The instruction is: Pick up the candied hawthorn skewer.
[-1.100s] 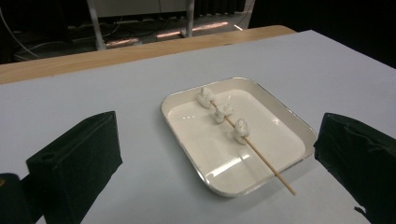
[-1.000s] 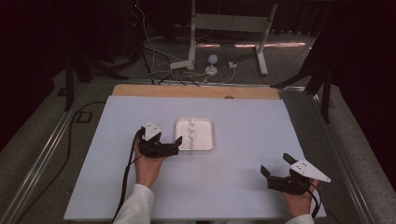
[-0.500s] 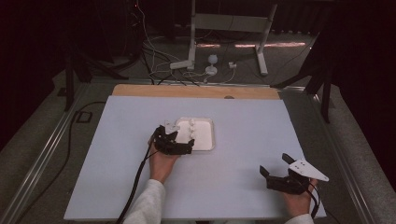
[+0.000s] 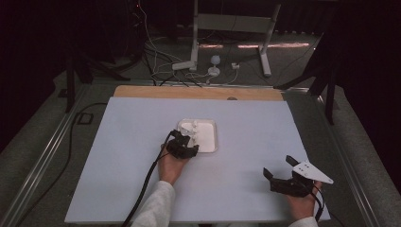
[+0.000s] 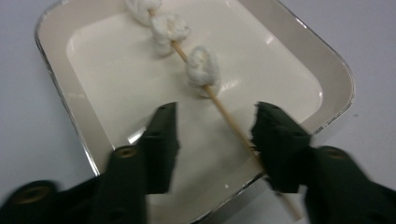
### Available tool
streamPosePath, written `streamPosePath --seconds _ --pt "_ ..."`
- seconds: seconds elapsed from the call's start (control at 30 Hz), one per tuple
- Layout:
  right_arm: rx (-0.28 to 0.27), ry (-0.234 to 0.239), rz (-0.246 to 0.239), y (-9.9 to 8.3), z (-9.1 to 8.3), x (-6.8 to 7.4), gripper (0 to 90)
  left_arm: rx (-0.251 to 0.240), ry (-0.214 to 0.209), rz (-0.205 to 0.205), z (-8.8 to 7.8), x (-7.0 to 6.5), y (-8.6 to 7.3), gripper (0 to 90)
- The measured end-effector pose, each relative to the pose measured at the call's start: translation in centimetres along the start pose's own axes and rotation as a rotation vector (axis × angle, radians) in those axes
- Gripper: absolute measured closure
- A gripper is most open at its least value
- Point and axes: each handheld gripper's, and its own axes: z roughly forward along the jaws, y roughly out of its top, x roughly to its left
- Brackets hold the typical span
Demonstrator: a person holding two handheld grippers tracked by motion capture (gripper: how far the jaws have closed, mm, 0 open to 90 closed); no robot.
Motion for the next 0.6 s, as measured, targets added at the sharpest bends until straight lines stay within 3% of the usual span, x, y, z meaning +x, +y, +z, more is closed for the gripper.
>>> streamPosePath --seconds 0.13,0.33,0.6 --pt "0.012 -0.016 0.003 -0.07 0.14 -0.01 0.1 0.031 0.029 0.011 -0.20 -0.10 0.15 68.4" --pt "0.004 -0.014 0.000 -0.01 0.02 0.09 0.1 0.054 0.039 -0.022 -0.41 0.42 0.21 87.1" --pt "0.004 -0.010 0.004 -0.02 0.08 0.12 0.1 0.032 0.039 -0.034 -0.73 0.64 0.02 89.6"
